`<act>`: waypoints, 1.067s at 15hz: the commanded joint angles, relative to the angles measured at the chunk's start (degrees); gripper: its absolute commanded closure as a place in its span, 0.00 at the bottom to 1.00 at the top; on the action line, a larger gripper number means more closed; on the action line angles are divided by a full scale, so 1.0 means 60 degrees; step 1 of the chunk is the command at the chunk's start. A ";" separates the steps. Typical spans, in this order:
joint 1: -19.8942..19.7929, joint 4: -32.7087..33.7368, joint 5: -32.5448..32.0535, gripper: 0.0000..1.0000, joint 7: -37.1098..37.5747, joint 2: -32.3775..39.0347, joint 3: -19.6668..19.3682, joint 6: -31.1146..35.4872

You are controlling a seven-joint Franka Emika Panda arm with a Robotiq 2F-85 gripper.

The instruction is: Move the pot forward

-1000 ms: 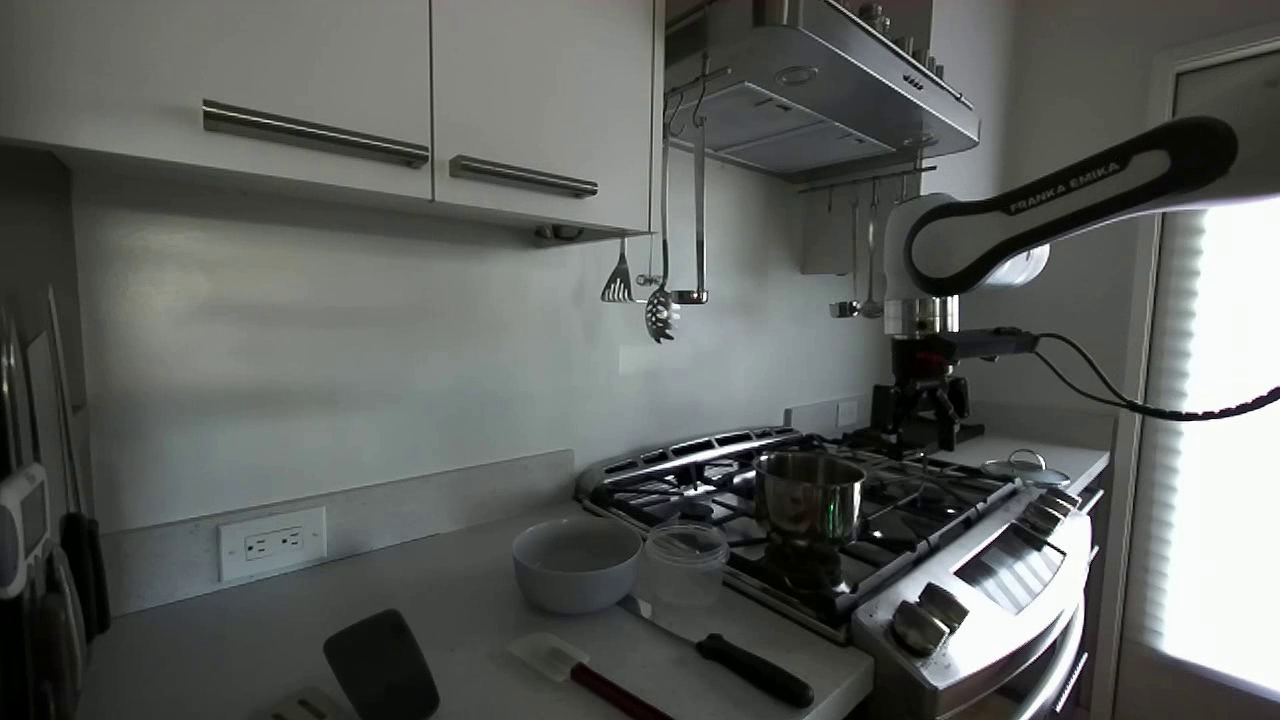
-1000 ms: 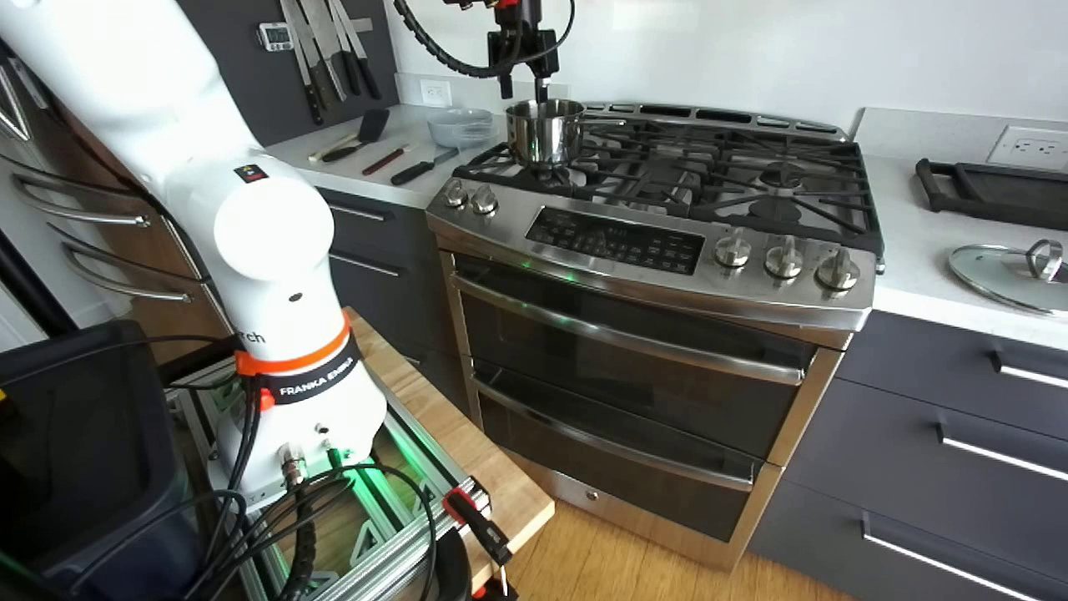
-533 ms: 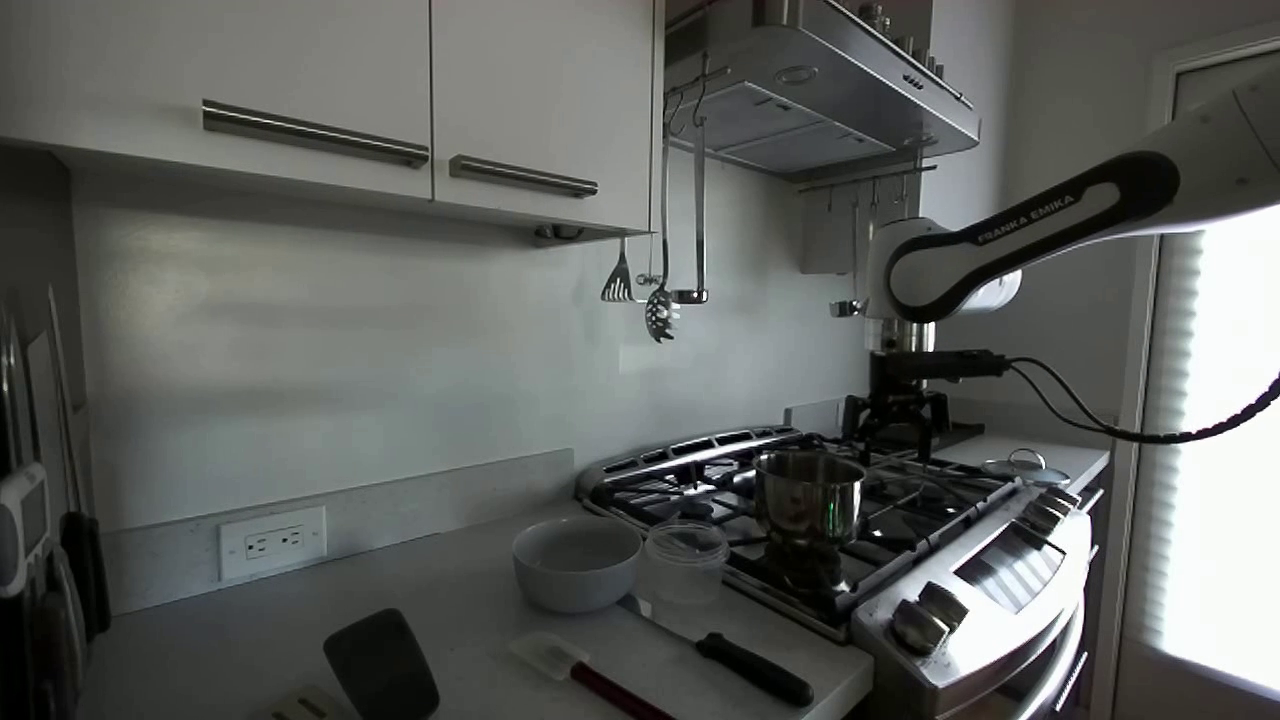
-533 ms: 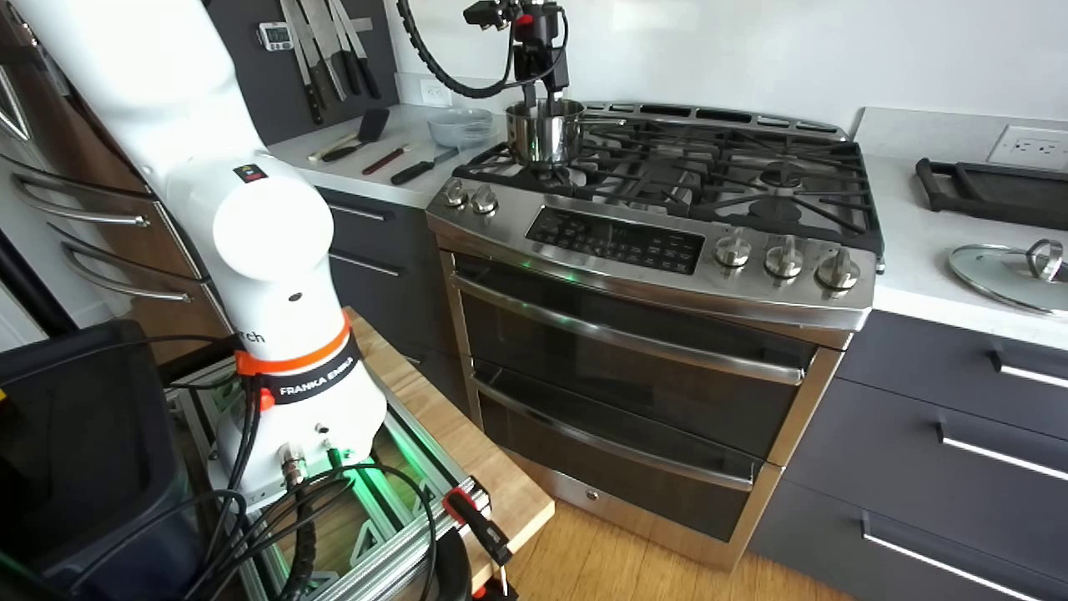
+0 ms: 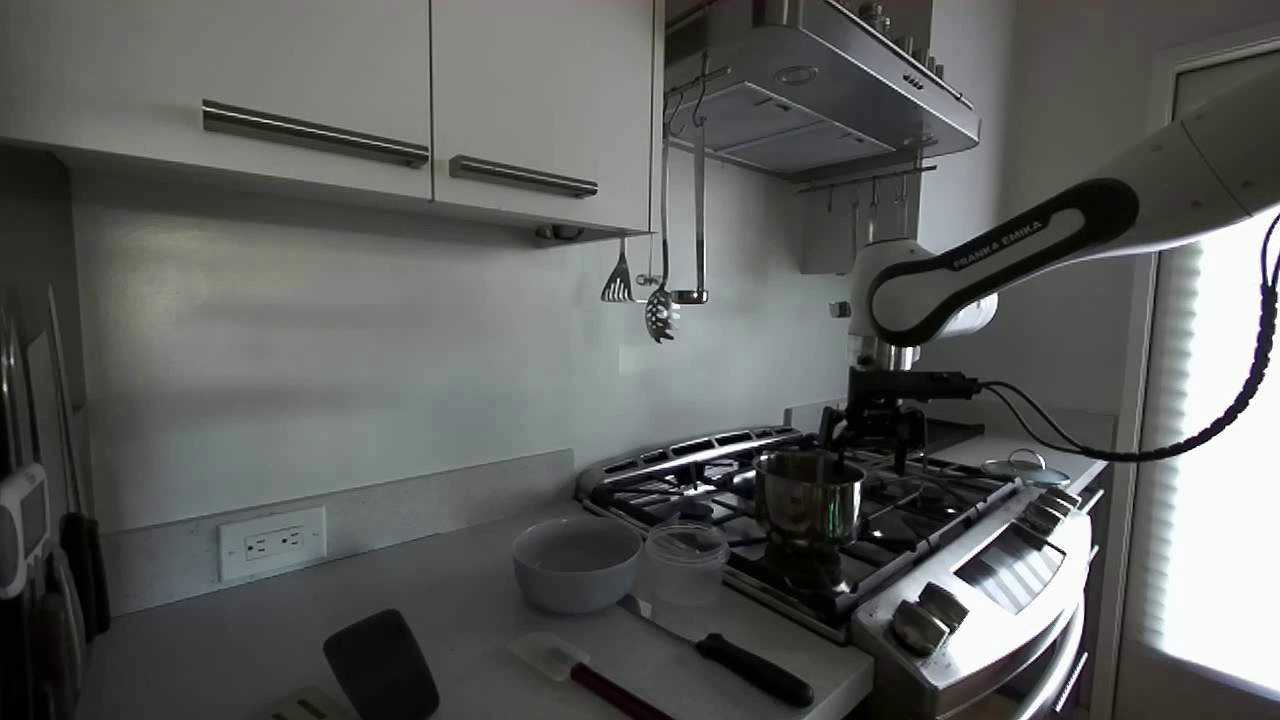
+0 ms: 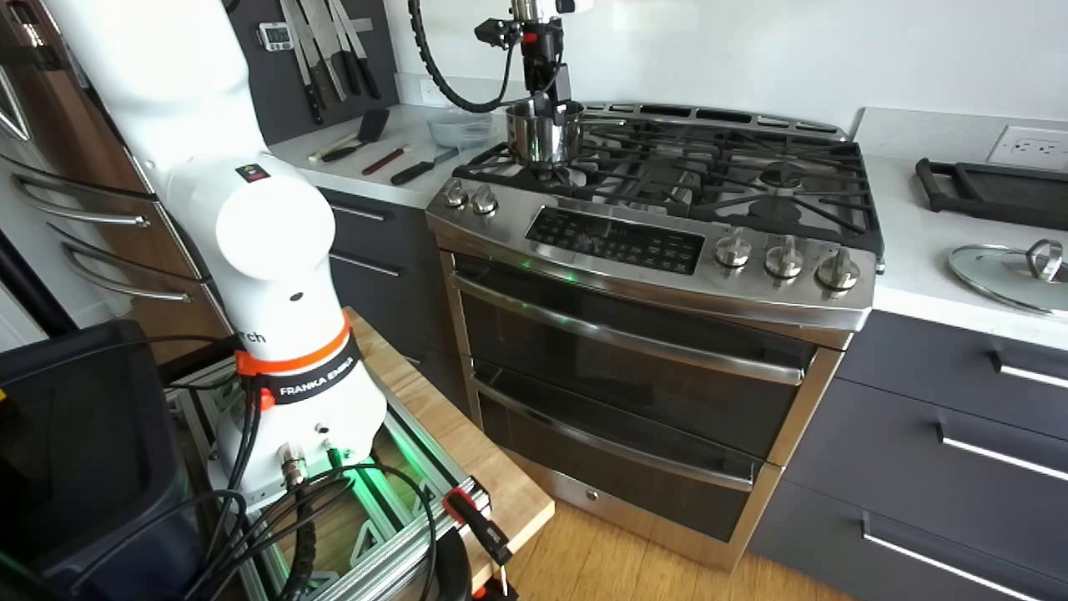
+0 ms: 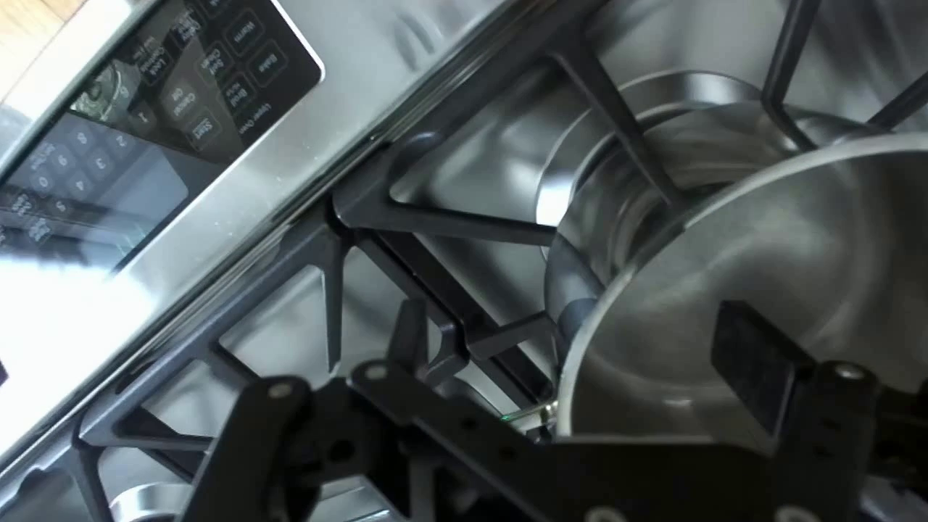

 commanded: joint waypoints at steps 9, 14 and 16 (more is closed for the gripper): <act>0.0223 0.0099 0.0115 0.00 -0.0119 0.0359 -0.0169 0.0461; 0.0229 0.0174 0.0224 0.25 -0.0237 0.0613 -0.0217 0.0568; 0.0234 0.0169 0.0217 0.42 -0.0205 0.0648 -0.0242 0.0618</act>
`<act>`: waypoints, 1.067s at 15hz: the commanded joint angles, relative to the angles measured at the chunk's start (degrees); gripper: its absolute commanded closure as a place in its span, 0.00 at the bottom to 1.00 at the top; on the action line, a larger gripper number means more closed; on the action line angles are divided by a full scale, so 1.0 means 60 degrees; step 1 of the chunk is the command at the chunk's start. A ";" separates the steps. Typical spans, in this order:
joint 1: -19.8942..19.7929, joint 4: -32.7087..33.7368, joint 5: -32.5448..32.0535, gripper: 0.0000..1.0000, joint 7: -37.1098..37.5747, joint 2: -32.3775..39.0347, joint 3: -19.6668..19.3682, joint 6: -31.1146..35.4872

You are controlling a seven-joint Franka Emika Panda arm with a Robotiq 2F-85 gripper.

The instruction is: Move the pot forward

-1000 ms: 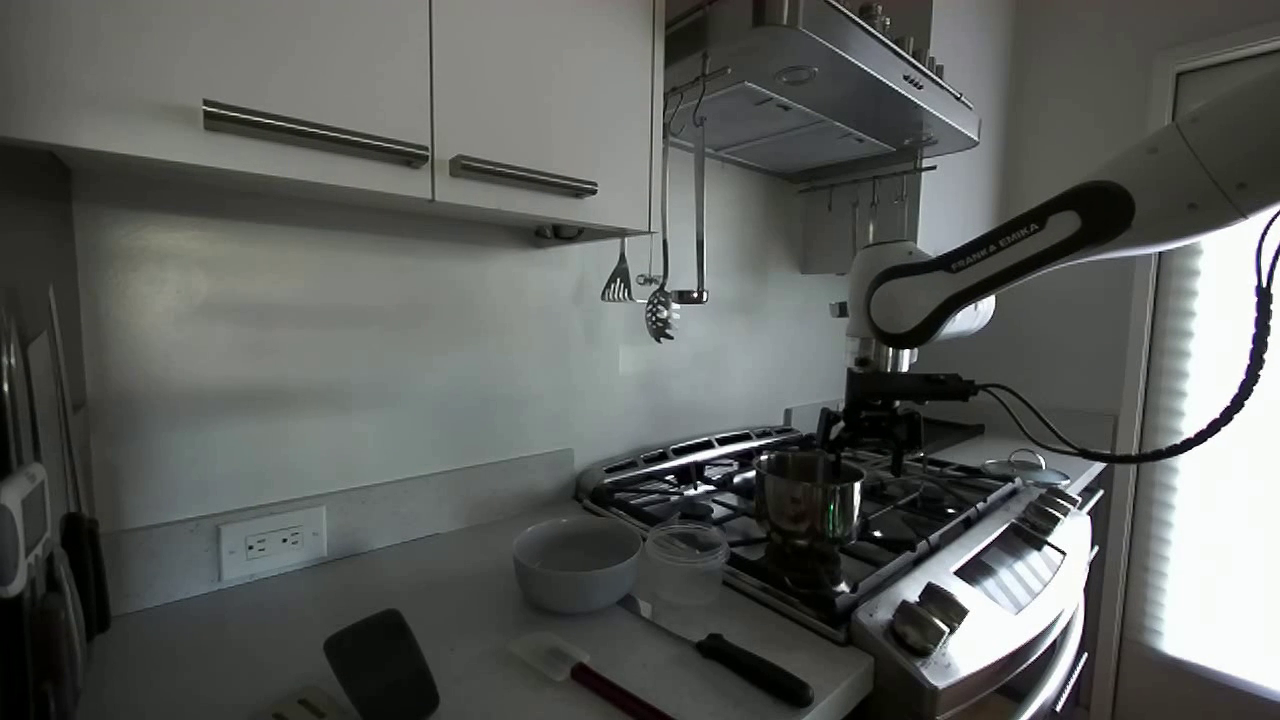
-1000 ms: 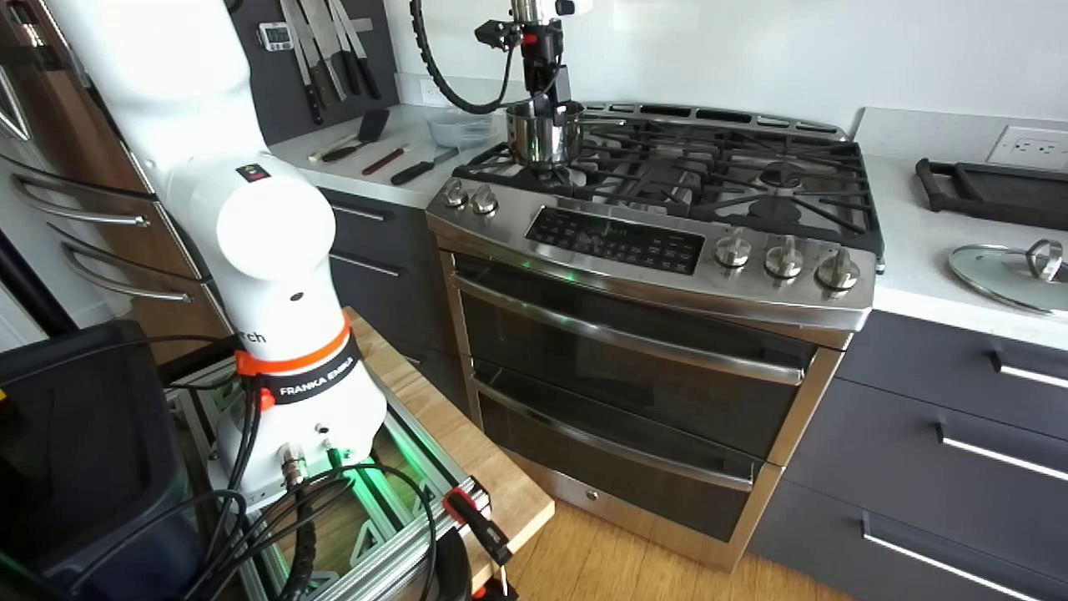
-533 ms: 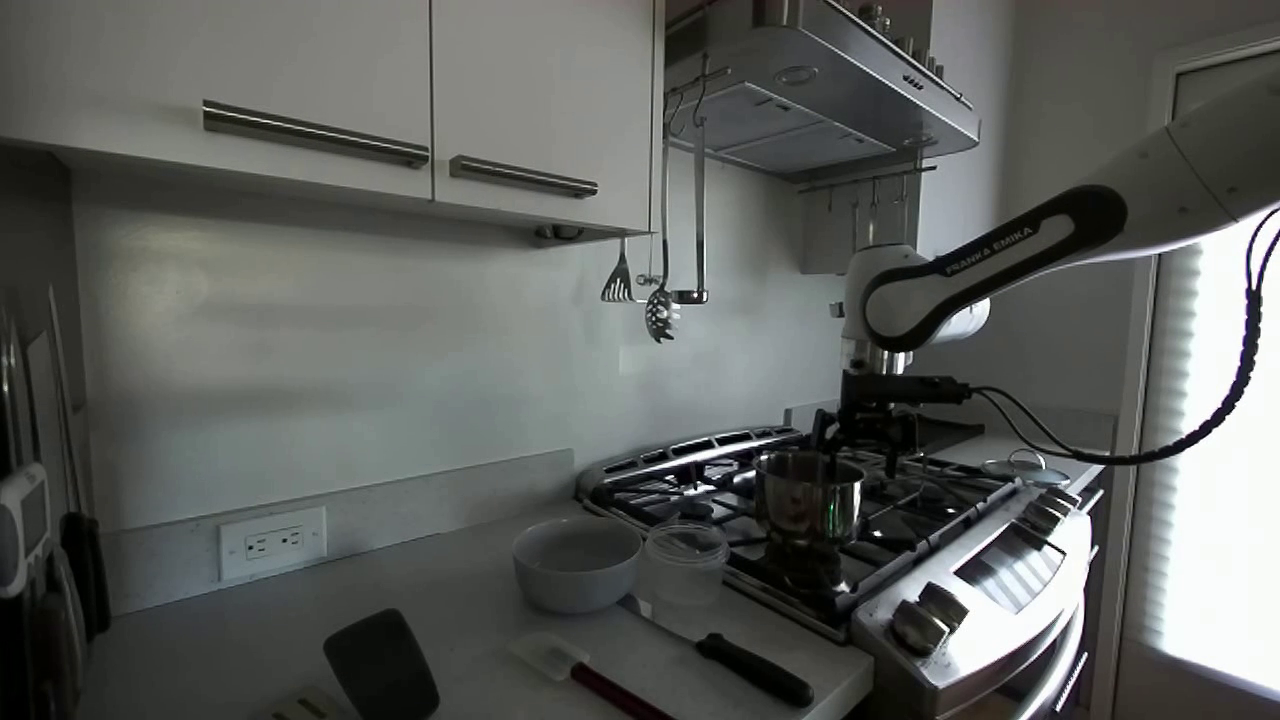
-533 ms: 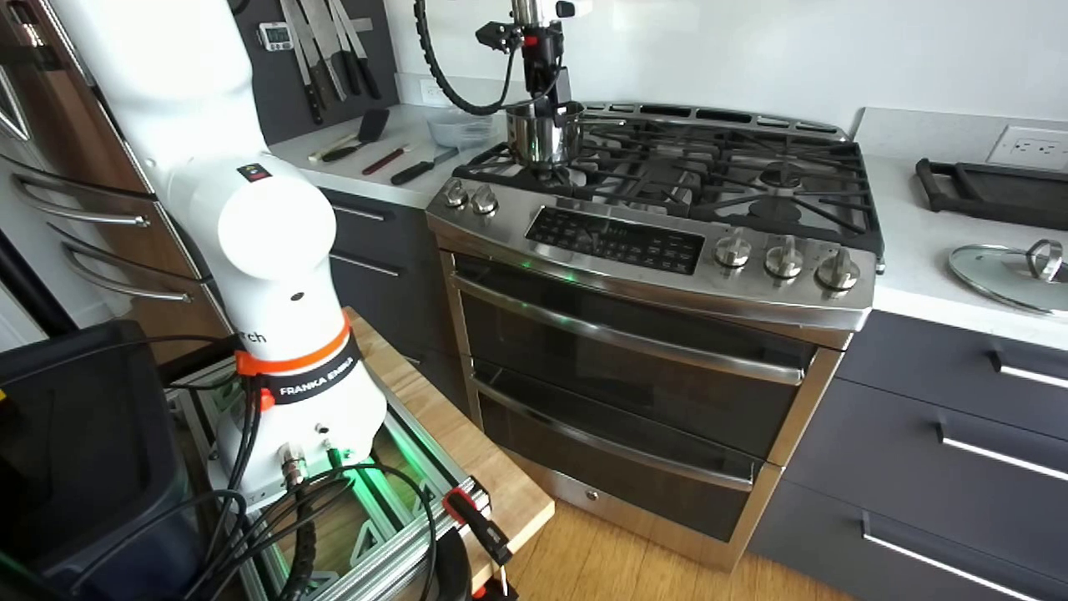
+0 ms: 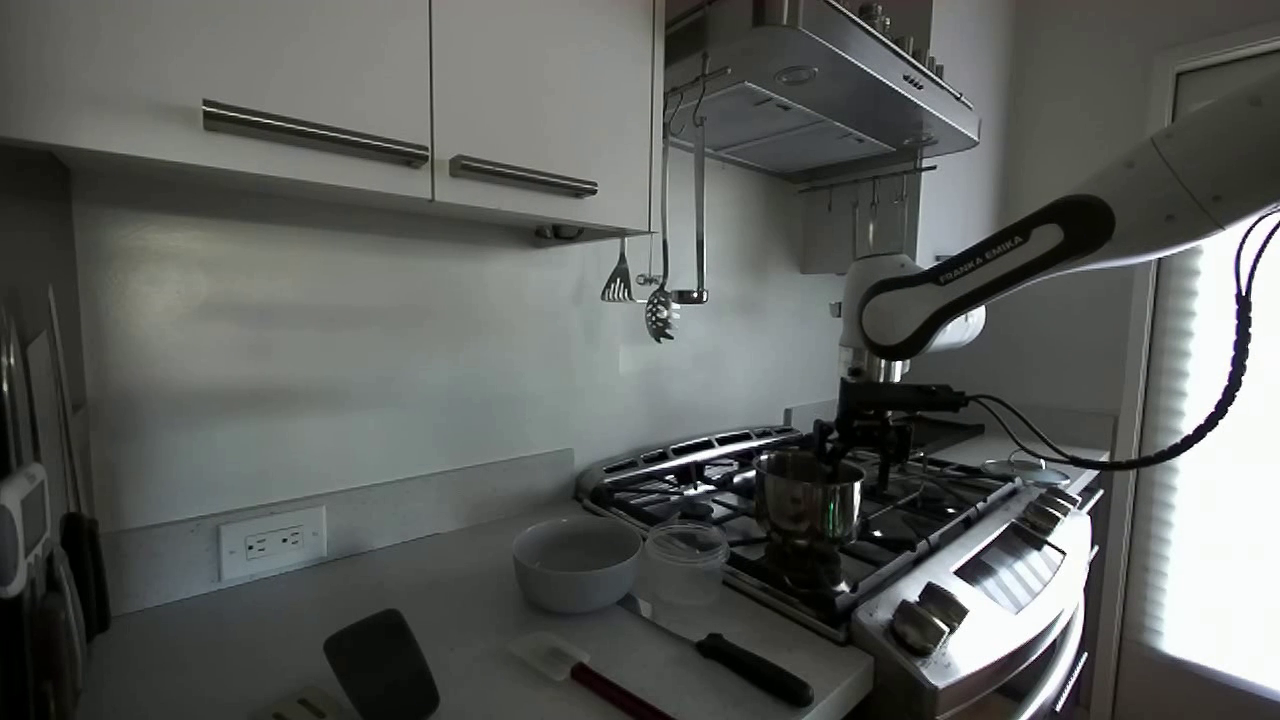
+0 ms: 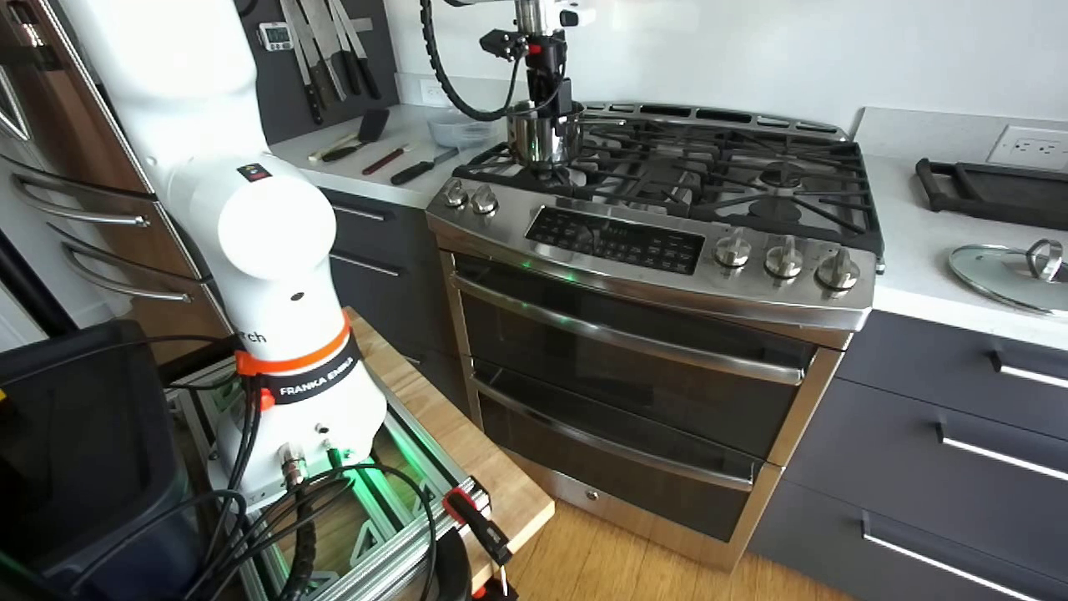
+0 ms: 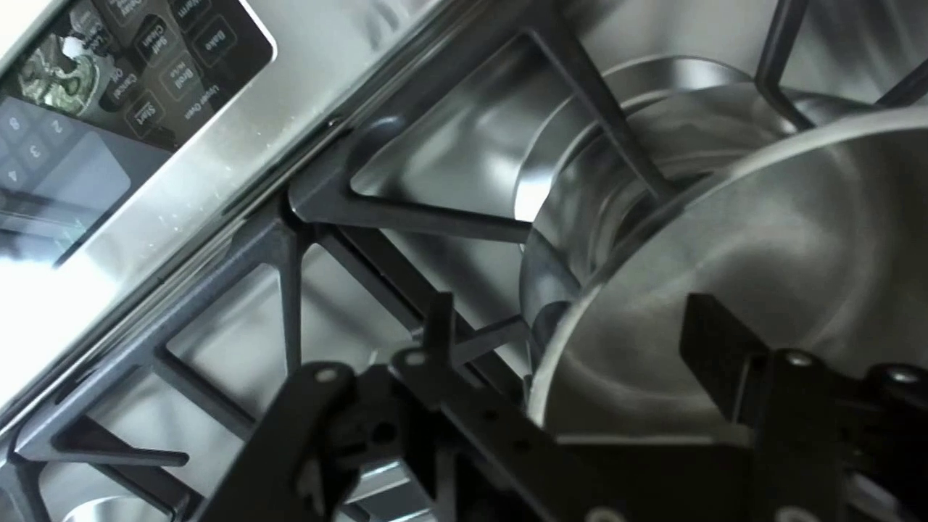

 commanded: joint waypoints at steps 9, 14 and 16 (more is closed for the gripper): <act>0.0125 0.0077 -0.0003 1.00 0.0112 0.0116 -0.0244 0.0142; 0.0135 0.0145 -0.0031 0.99 0.0194 0.0192 -0.0259 0.0139; 0.0128 0.0211 -0.0101 0.99 0.0195 0.0207 -0.0269 0.0091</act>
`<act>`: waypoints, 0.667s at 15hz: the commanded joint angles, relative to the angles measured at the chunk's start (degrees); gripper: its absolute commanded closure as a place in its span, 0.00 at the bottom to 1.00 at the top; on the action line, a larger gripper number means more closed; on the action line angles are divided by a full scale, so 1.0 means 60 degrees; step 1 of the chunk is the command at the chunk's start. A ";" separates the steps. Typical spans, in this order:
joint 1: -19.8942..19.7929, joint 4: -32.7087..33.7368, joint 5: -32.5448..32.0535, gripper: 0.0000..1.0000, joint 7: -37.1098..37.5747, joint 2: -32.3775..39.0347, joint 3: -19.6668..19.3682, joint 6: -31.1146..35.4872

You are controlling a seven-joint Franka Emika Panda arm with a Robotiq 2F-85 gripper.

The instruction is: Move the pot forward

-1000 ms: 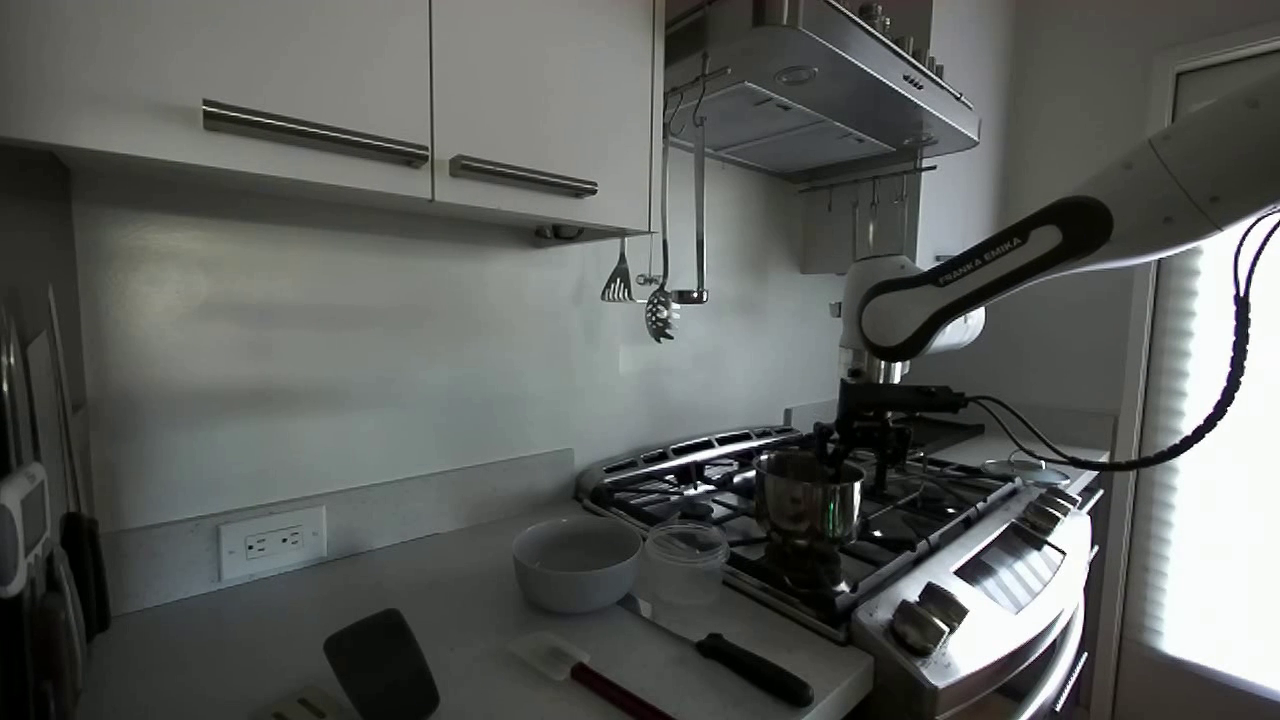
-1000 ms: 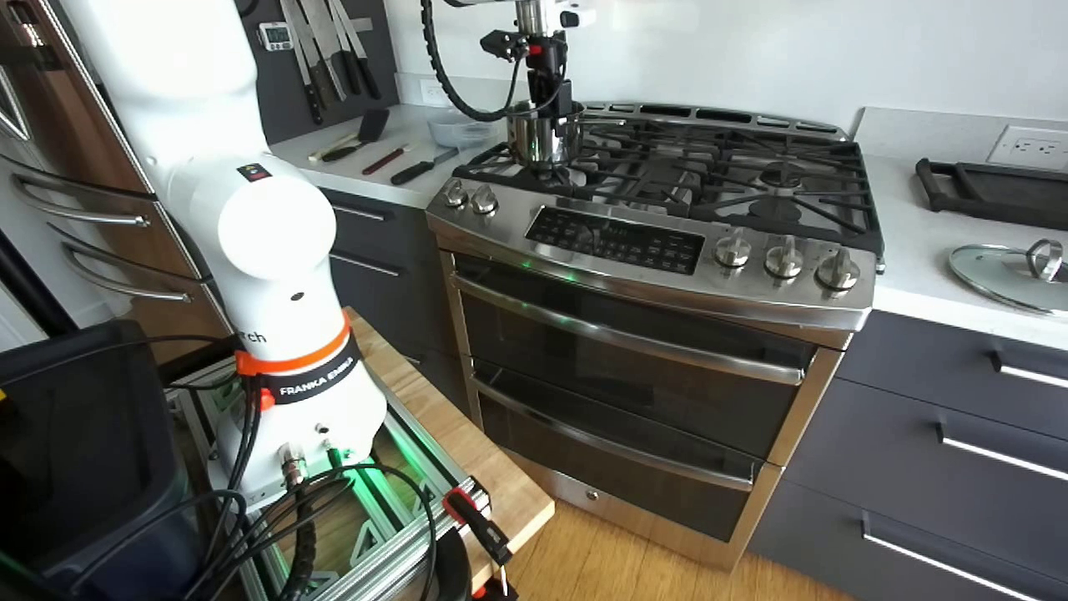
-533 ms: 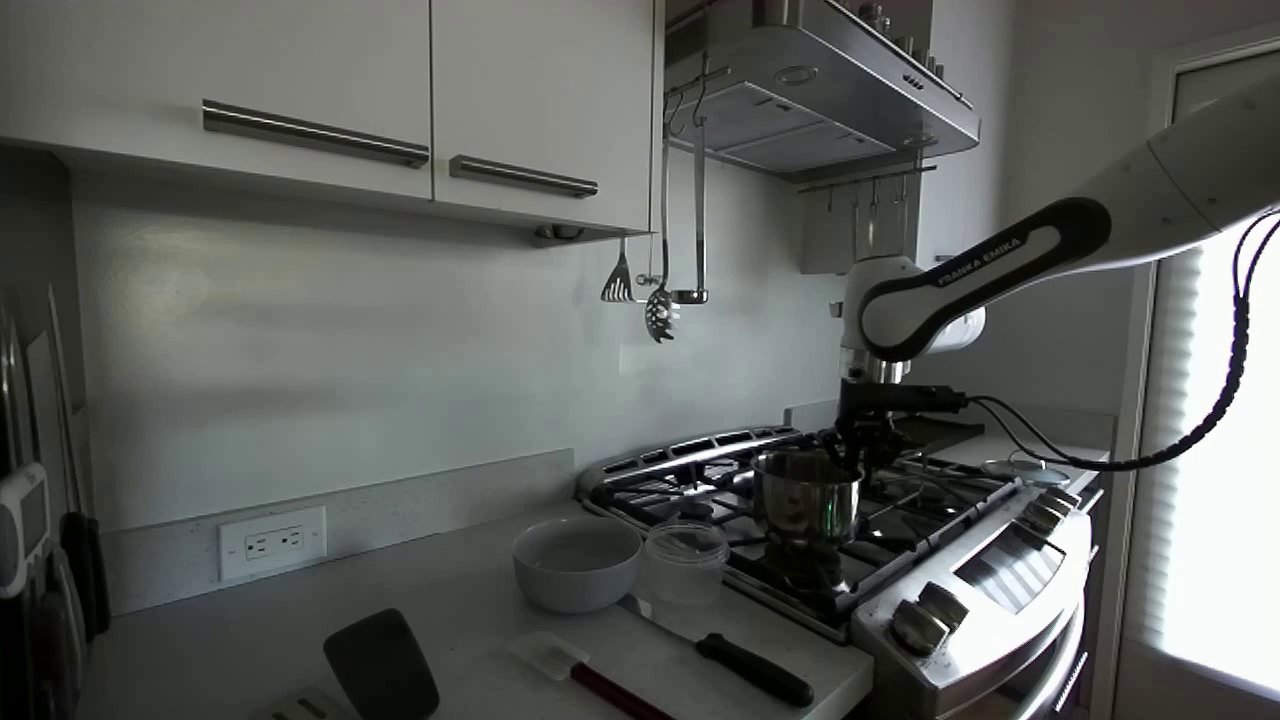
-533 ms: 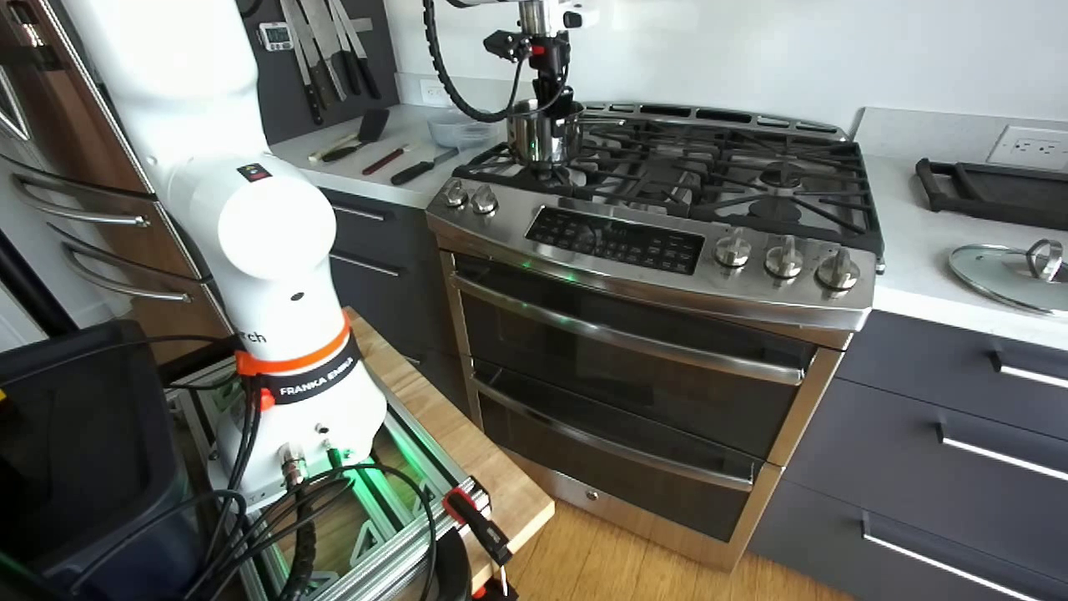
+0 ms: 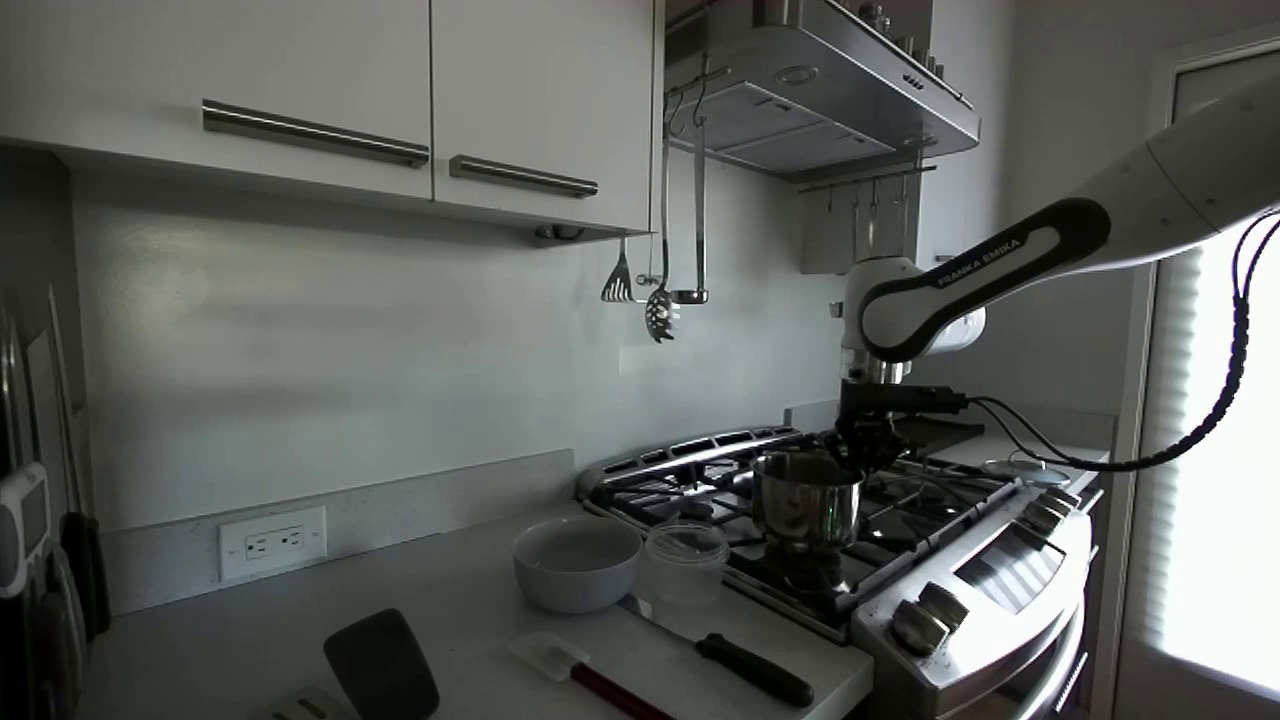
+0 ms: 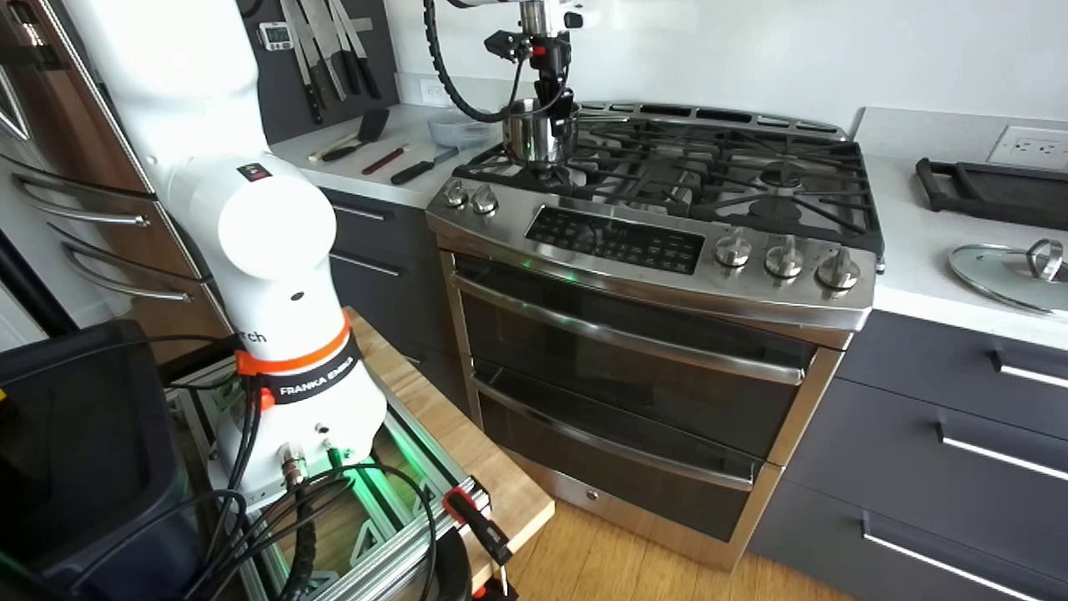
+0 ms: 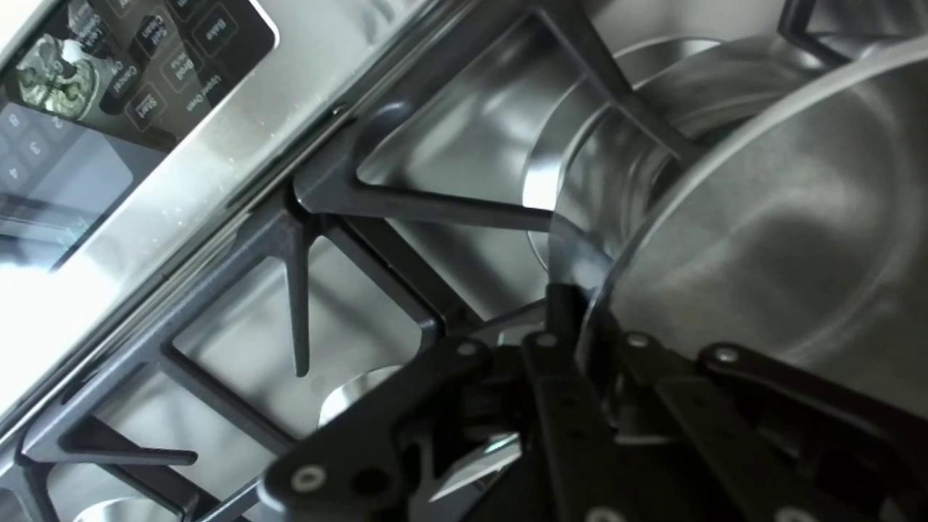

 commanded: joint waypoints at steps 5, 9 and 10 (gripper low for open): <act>0.0026 0.0646 -0.0291 0.99 -0.0021 0.0352 -0.0290 -0.0003; 0.0039 0.1567 -0.0449 0.99 -0.0250 0.1017 -0.0505 -0.0069; 0.0061 0.1809 -0.0458 0.99 -0.0316 0.1200 -0.0552 -0.0083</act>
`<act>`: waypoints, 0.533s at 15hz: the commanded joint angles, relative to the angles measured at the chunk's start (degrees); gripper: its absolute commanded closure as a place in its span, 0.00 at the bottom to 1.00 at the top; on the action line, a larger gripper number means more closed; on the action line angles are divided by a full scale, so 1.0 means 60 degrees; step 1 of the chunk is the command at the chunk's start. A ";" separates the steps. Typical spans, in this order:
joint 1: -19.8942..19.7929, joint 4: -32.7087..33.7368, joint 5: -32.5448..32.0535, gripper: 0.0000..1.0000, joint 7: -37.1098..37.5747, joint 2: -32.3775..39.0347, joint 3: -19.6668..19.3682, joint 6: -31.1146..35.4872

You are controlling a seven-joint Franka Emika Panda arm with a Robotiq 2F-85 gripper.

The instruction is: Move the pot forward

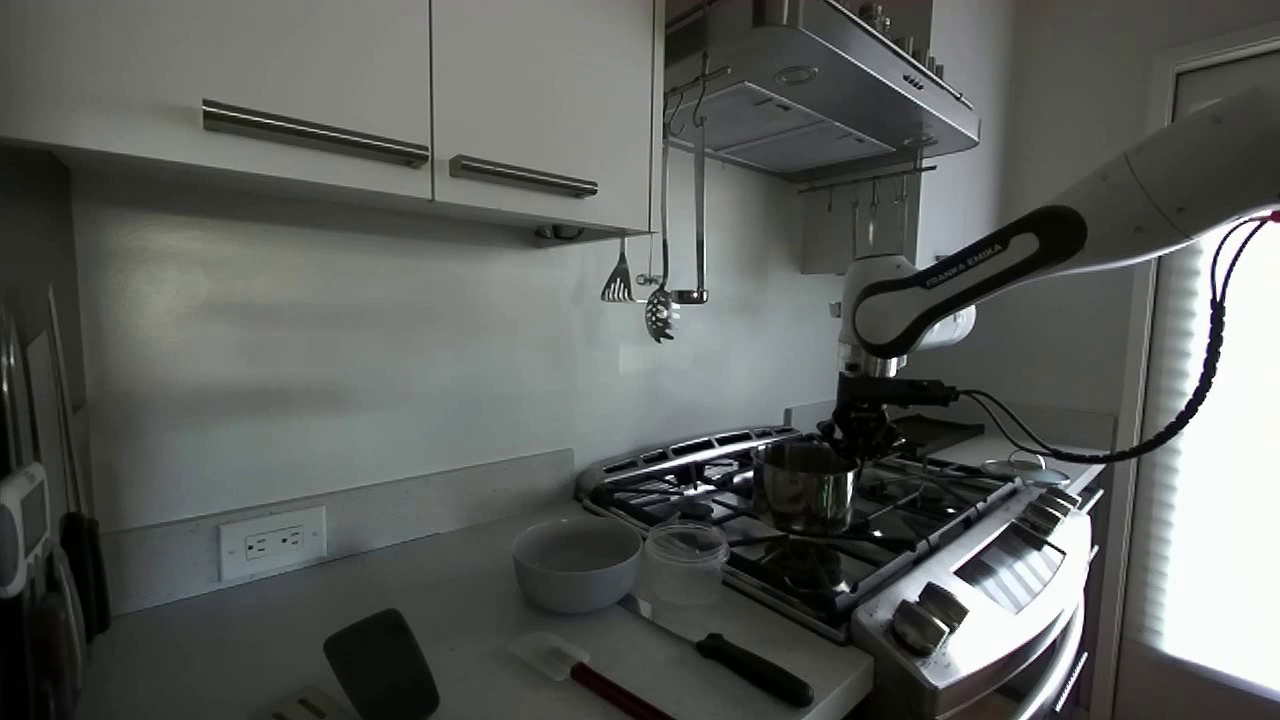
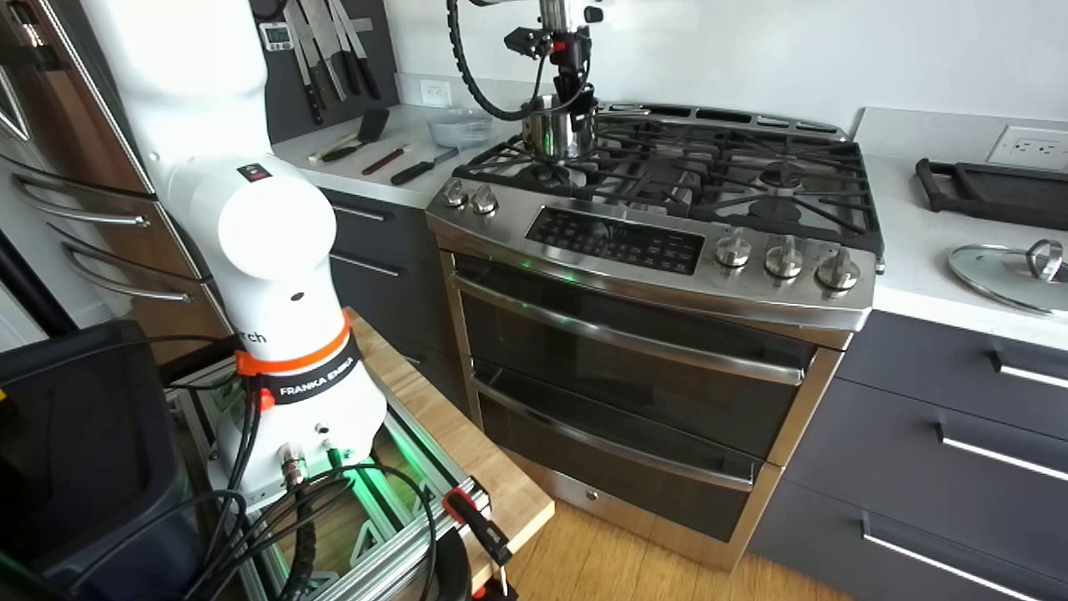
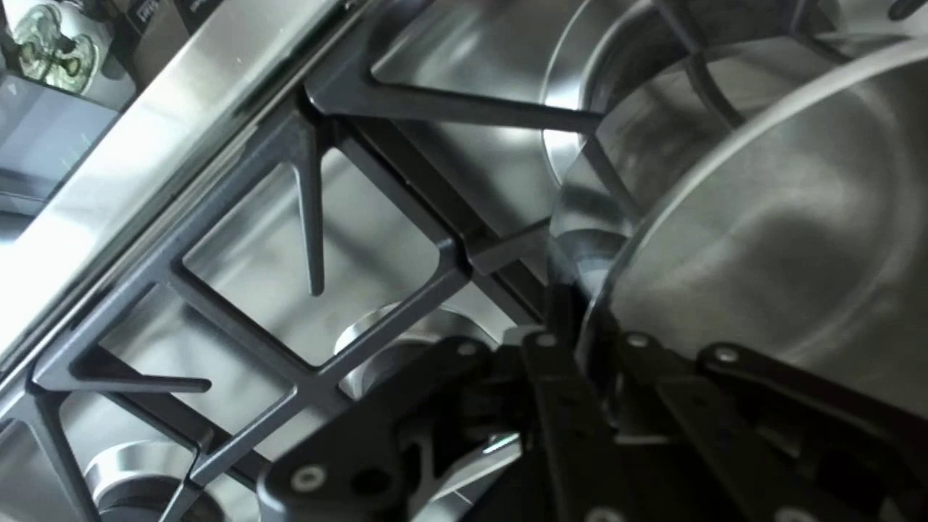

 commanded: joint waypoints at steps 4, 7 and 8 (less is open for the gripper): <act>0.0220 0.2214 -0.0264 0.99 -0.0598 0.1514 -0.0293 -0.0221; 0.0381 0.3291 -0.0330 0.99 -0.0949 0.2258 -0.0377 -0.0399; 0.0426 0.3654 -0.0273 0.99 -0.1080 0.2502 -0.0403 -0.0488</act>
